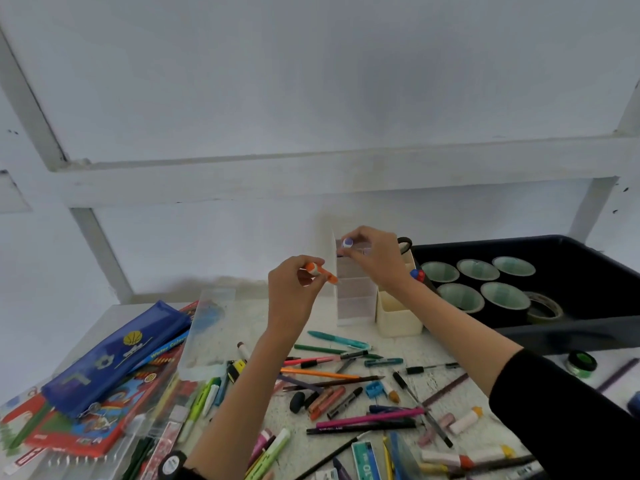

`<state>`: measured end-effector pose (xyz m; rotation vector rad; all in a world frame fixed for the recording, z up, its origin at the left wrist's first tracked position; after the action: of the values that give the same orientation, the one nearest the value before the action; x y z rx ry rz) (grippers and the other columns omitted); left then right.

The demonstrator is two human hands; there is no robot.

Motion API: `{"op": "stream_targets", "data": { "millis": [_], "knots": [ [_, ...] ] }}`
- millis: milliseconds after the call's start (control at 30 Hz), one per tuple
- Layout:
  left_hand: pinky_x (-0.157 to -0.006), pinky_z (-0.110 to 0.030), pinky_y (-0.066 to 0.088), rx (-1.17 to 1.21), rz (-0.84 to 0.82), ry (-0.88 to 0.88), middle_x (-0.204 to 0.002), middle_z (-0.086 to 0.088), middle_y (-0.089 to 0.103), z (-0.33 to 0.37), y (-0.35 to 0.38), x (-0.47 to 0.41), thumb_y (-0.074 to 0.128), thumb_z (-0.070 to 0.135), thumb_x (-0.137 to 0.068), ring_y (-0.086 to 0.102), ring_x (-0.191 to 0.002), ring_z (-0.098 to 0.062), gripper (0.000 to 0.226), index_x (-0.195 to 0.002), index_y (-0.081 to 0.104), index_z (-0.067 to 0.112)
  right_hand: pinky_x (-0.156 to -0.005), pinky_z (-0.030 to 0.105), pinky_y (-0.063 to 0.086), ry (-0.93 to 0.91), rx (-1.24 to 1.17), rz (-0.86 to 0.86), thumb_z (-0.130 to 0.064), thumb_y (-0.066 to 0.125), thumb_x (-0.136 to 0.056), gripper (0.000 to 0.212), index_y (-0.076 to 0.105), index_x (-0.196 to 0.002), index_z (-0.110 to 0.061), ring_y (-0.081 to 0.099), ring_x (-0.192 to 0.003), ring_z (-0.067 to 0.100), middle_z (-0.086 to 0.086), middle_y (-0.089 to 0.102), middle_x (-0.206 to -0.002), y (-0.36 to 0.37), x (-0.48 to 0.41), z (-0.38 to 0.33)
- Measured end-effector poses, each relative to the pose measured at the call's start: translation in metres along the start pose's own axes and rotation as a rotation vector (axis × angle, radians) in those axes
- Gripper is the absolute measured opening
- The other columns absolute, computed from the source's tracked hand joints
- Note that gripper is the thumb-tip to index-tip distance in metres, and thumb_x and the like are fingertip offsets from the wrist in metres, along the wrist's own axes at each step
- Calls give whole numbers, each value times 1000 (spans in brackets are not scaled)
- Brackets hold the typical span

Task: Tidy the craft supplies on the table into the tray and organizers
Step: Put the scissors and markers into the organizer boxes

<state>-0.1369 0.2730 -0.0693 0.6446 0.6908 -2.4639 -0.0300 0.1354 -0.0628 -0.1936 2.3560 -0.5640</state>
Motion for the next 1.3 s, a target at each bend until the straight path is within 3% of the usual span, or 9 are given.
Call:
{"op": "stream_targets", "data": {
  "millis": [133,267,433,600,733,867,1067,1200,1300],
  "knots": [
    [-73,-16,53,-35,-1,18,-86,0,68,-10,7,-9,74,7,-77,65,-78,-17,17,-94,71,10,-81,22,51,-14,137,-128,-16,73,-80,19,69,-94,-4,59,-80,11,5,69,-91,14,-3,15],
    [-73,-16,53,-12,5,11,-82,3,66,-14,13,-14,75,8,-77,65,-77,-17,21,-97,69,10,-77,21,49,-51,233,-186,-18,72,-80,23,70,-97,-3,58,-79,10,9,70,-94,21,-10,15],
    [-70,-21,55,62,14,-9,-79,9,63,-17,20,-13,76,5,-75,64,-72,-15,24,-90,60,15,-78,34,52,-48,334,-228,-16,69,-83,16,64,-93,-5,60,-80,16,7,67,-89,25,-13,20],
    [-70,-25,55,84,2,6,-78,1,66,-22,26,-10,77,6,-74,65,-72,-16,23,-82,59,18,-72,33,54,-81,456,-328,-14,62,-87,20,49,-102,-10,63,-77,18,3,65,-88,26,-18,17],
    [-71,-23,56,108,5,13,-78,1,67,-24,29,-8,78,7,-74,66,-73,-15,24,-80,58,20,-66,30,50,-76,578,-316,-18,54,-92,18,48,-106,-8,62,-75,20,4,65,-88,27,-18,18],
    [-71,-22,55,104,-4,48,-77,7,66,-21,32,-5,78,9,-74,64,-74,-10,21,-81,60,18,-75,34,50,-65,711,-263,-23,54,-92,21,50,-108,-9,61,-80,23,7,67,-89,37,-18,21],
    [-73,-15,52,136,30,137,-80,9,67,-6,26,-3,79,11,-74,63,-75,-6,21,-85,62,17,-83,29,50,-24,378,-415,-20,66,-86,31,57,-113,-8,60,-96,18,7,65,-106,11,-16,23],
    [-77,-12,49,162,17,201,-84,8,71,-2,34,-4,77,10,-75,65,-79,-4,17,-85,64,14,-83,29,50,-142,309,-137,5,55,-82,27,64,-104,-6,62,-91,17,6,69,-99,-24,-3,24],
    [-77,-11,49,110,-36,199,-85,0,72,-13,56,-8,76,9,-76,67,-80,-11,14,-86,66,9,-77,19,52,-56,176,-4,11,51,-81,28,65,-98,-5,66,-85,14,7,70,-91,-41,3,22]
  ]
}}
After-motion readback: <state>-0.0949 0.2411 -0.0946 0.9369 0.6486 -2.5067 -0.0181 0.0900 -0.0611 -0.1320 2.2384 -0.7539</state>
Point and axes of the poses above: each hand's wrist, its own x-axis away from the middle knuckle, its own y-axis out of the palm, z = x × y, the point moved 2 cm from there along -x, towards the middle knuckle
